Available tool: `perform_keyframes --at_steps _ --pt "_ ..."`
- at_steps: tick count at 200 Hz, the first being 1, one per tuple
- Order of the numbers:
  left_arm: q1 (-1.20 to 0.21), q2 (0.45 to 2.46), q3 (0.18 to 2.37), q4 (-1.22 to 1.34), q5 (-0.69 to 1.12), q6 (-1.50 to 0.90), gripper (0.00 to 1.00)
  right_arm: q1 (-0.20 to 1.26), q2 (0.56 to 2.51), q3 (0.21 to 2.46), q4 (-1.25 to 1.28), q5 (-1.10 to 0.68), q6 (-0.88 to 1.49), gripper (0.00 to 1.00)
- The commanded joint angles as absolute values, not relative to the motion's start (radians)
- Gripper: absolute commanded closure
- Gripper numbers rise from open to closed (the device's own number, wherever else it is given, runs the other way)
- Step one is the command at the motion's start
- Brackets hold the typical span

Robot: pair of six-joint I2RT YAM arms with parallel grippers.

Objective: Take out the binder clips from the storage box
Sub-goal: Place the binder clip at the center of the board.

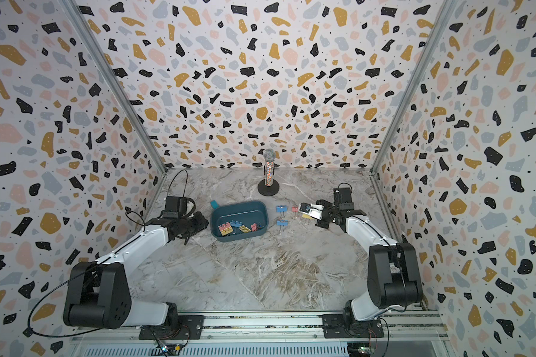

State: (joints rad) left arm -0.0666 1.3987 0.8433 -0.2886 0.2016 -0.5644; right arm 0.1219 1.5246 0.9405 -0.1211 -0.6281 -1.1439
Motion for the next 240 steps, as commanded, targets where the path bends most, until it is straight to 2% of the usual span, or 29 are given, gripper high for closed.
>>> perform_keyframes --at_steps 1,82,240 --pt "-0.064 1.381 0.831 -0.27 0.208 -0.567 0.7 0.117 1.502 0.925 -0.124 -0.689 -1.193 1.0" --pt "-0.064 1.381 0.831 -0.27 0.212 -0.571 0.7 0.07 1.56 0.922 -0.137 -0.761 -1.254 1.0" --pt "-0.064 1.388 0.834 -0.265 0.215 -0.574 0.7 0.042 1.68 0.943 -0.129 -0.724 -1.3 1.0"
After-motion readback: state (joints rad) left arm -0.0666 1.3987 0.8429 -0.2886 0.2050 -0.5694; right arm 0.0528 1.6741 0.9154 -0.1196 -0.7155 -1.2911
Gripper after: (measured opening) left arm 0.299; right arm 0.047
